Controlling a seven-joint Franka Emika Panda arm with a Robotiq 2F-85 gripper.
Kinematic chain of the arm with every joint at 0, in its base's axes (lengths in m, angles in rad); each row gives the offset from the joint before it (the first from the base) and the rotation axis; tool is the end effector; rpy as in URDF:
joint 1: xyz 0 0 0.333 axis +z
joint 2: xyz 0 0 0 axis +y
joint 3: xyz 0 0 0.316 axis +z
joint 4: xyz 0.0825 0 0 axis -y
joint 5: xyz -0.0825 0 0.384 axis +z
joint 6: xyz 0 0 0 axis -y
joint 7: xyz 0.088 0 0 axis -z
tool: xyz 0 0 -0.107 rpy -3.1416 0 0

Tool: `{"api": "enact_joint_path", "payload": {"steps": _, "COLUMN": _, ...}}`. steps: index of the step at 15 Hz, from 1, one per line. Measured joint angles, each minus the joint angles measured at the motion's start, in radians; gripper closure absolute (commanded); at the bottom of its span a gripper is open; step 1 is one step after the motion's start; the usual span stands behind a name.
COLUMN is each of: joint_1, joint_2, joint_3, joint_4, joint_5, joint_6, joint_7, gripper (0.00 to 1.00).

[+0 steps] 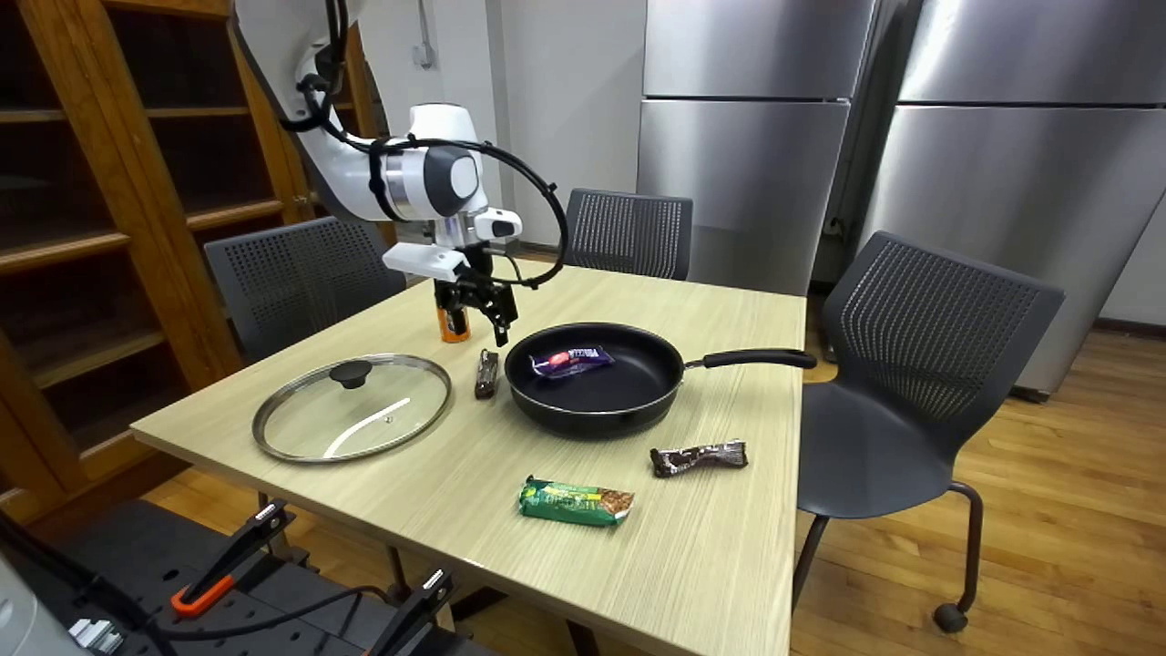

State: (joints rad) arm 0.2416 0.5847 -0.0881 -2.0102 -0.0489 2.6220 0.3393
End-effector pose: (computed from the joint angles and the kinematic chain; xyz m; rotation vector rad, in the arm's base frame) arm 0.5971 0.0941 0.1625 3.0703 -0.1974 0.0699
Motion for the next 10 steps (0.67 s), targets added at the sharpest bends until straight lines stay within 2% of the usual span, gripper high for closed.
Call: {"api": "enact_joint_path", "payload": {"steps": 10, "joint_1": -0.008, "joint_2": 0.086, "joint_3": 0.018, "joint_4": 0.109, "joint_5": 0.0, "joint_6": -0.131, "joint_7": -0.107, "gripper": 0.0}}
